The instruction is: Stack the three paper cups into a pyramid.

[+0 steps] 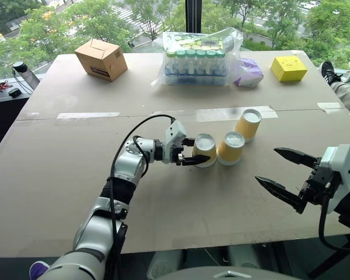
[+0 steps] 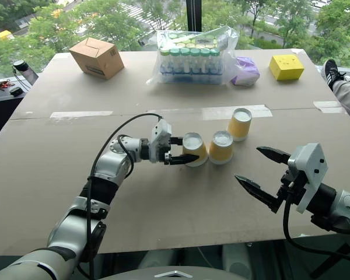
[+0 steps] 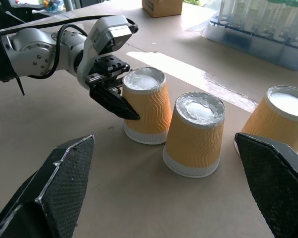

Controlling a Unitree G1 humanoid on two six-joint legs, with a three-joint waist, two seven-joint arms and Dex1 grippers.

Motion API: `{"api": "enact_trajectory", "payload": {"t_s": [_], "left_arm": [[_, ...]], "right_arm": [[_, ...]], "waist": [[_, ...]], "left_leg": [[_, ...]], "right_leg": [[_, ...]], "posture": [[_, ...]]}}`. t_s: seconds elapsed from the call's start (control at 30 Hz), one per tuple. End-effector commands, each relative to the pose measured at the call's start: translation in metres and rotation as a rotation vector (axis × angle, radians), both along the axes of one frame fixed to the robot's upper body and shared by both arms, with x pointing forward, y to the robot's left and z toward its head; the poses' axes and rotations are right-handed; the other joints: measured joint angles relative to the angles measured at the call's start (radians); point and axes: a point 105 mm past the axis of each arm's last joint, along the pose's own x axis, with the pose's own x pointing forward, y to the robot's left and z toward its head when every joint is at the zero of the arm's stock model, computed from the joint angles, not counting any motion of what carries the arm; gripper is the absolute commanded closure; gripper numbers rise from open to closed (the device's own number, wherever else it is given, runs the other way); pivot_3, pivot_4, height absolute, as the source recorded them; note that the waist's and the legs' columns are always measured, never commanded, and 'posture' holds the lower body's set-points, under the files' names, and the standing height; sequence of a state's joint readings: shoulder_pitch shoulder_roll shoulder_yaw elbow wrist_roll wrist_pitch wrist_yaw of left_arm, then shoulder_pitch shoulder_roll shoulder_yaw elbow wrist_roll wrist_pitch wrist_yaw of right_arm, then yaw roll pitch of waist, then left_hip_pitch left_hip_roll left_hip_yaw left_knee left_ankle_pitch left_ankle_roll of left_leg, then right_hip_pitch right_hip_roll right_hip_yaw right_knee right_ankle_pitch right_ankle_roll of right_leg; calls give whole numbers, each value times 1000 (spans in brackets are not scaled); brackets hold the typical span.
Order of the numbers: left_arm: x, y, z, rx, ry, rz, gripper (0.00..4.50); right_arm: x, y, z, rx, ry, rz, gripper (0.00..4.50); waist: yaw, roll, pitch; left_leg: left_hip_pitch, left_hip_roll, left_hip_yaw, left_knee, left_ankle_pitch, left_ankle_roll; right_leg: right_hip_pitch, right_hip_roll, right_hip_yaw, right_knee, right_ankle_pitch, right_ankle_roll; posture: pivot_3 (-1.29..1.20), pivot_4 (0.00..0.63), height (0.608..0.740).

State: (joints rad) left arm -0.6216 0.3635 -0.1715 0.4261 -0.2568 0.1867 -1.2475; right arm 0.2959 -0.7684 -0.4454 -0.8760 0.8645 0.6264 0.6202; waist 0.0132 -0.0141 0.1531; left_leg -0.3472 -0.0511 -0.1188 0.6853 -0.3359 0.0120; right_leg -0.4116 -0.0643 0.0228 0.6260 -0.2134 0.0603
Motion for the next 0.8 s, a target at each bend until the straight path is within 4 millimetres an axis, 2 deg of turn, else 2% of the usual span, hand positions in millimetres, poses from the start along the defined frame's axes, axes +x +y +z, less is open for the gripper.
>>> {"api": "enact_trajectory", "payload": {"t_s": [0.03, 0.07, 0.37, 0.53, 0.8], "left_arm": [[1, -5, 12, -14, -15, -28, 251], [0, -5, 12, -15, -12, -29, 54], [-2, -3, 13, -19, -41, -19, 54], [-12, 15, 12, -17, -40, 3, 54], [-24, 30, 12, -30, -27, 50, 54]], "right_arm": [[-3, 2, 10, -16, -55, 9, 0], [-4, 2, 10, -15, -55, 9, 0], [-4, 3, 9, -14, -53, 11, 0], [-2, 4, 9, -6, -54, 16, 0], [10, 4, 9, 5, -63, 34, 0]], "waist": [[-1, 0, 0], [-1, 0, 0], [-1, 0, 0], [-7, 0, 0], [2, 0, 0]], "left_leg": [[0, 0, 0, 0, 0, 0], [0, 0, 0, 0, 0, 0], [0, 0, 0, 0, 0, 0], [0, 1, 0, 0, 0, 0], [0, 2, 0, 1, 0, 0]], "right_leg": [[0, 0, 0, 0, 0, 0], [0, 0, 0, 0, 0, 0], [0, 0, 0, 0, 0, 0], [0, 0, 1, 0, 0, 0], [0, 0, 0, 0, 0, 0]], "posture": [[0, 150, 740], [0, 150, 740], [0, 150, 740], [0, 150, 740], [0, 150, 740]]}}
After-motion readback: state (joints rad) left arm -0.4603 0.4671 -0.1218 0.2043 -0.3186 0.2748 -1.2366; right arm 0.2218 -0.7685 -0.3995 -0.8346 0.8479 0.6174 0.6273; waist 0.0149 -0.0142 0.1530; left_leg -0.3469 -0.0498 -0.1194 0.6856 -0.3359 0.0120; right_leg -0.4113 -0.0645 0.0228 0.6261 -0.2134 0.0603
